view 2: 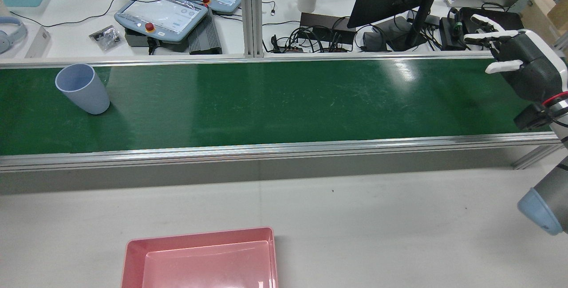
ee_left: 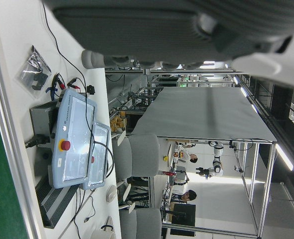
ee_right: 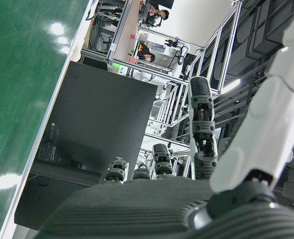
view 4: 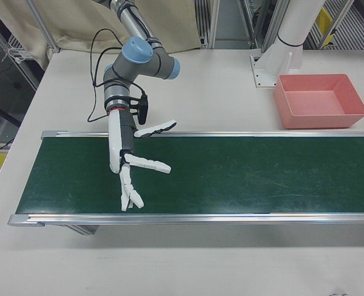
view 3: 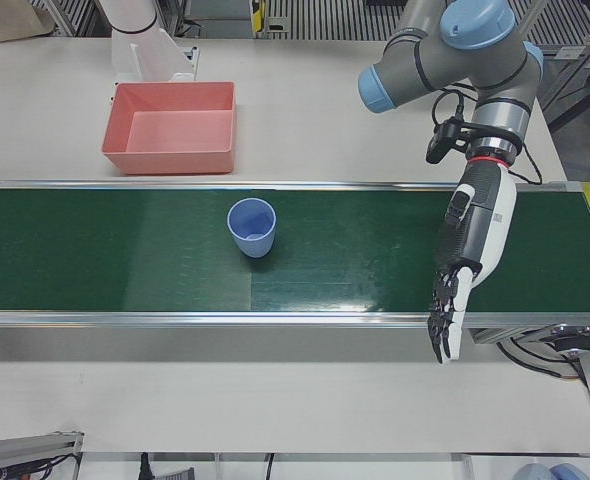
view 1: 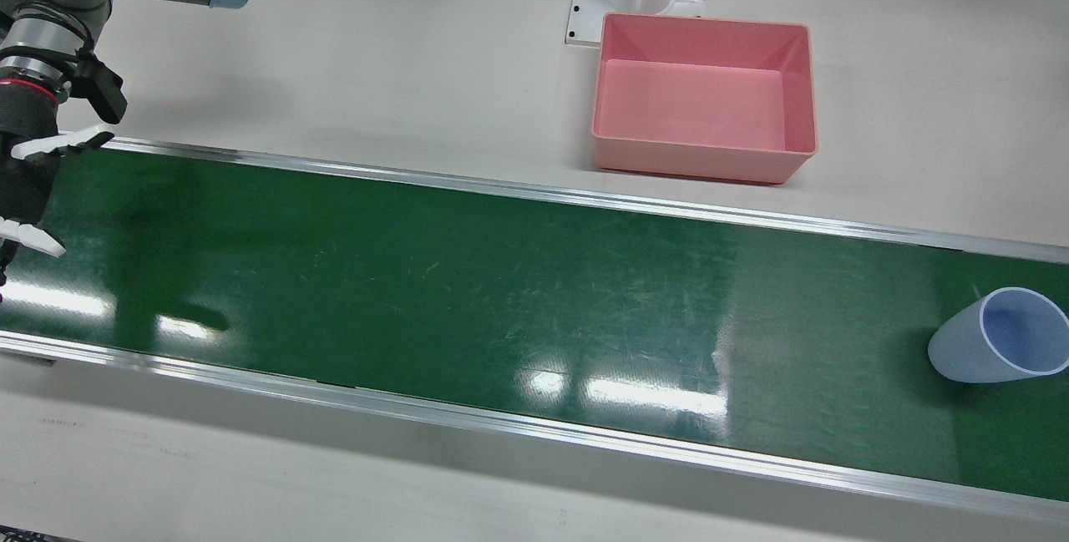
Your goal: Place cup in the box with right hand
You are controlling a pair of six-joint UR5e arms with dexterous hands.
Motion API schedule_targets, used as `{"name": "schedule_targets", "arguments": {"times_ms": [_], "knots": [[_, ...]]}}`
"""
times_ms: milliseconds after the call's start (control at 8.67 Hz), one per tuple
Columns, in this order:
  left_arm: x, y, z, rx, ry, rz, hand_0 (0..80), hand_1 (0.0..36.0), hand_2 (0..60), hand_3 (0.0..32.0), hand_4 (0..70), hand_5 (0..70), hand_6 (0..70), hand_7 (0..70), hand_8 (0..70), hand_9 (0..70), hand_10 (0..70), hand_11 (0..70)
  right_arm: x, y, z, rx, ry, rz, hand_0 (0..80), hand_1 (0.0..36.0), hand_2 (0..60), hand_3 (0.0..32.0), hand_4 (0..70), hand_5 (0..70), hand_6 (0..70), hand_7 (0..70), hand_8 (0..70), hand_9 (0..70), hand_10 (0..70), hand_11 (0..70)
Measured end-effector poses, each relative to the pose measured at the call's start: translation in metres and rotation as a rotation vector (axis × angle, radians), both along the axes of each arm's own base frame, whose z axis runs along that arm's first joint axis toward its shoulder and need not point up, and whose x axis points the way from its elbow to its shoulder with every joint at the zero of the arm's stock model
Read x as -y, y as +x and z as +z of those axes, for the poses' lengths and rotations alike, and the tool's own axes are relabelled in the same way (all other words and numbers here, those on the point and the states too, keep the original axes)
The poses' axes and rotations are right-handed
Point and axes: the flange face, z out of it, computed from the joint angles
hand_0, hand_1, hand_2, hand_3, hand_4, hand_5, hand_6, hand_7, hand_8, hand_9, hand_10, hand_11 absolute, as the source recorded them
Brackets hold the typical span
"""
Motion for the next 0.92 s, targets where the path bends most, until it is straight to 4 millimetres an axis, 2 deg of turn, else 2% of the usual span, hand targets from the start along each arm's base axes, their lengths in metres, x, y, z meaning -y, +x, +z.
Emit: {"name": "schedule_targets", "arguments": {"times_ms": [231, 462, 577, 923], "knots": [[0.0, 0.0, 0.0, 0.0, 0.0, 0.0, 0.0, 0.0, 0.0, 0.0, 0.0, 0.0, 0.0, 0.0, 0.0, 0.0, 0.0, 0.0, 0.0001, -0.0002, -0.0009, 0.0, 0.002, 0.0, 49.0, 8.0, 0.0, 0.0, 37.1, 2.0, 3.8, 12.7, 0.0, 1.1, 4.1, 6.9], [0.0, 0.0004, 0.0, 0.0, 0.0, 0.0, 0.0, 0.0, 0.0, 0.0, 0.0, 0.0, 0.0, 0.0, 0.0, 0.0, 0.0, 0.0, 0.0002, -0.0002, -0.0008, -0.002, 0.002, 0.0, 47.9, 7.9, 0.0, 0.0, 25.1, 2.4, 3.4, 14.3, 0.0, 1.4, 3.6, 6.3], [0.0, 0.0004, 0.0, 0.0, 0.0, 0.0, 0.0, 0.0, 0.0, 0.0, 0.0, 0.0, 0.0, 0.0, 0.0, 0.0, 0.0, 0.0, 0.0002, -0.0002, -0.0007, -0.003, 0.002, 0.0, 47.8, 8.5, 0.0, 20.2, 15.1, 2.7, 0.9, 14.9, 0.0, 1.5, 3.3, 6.0], [0.0, 0.0005, 0.0, 0.0, 0.0, 0.0, 0.0, 0.0, 0.0, 0.0, 0.0, 0.0, 0.0, 0.0, 0.0, 0.0, 0.0, 0.0, 0.0002, -0.0002, -0.0002, -0.002, 0.001, 0.0, 47.8, 8.6, 0.0, 23.4, 13.3, 2.8, 0.5, 14.4, 0.0, 1.4, 3.2, 5.9]]}}
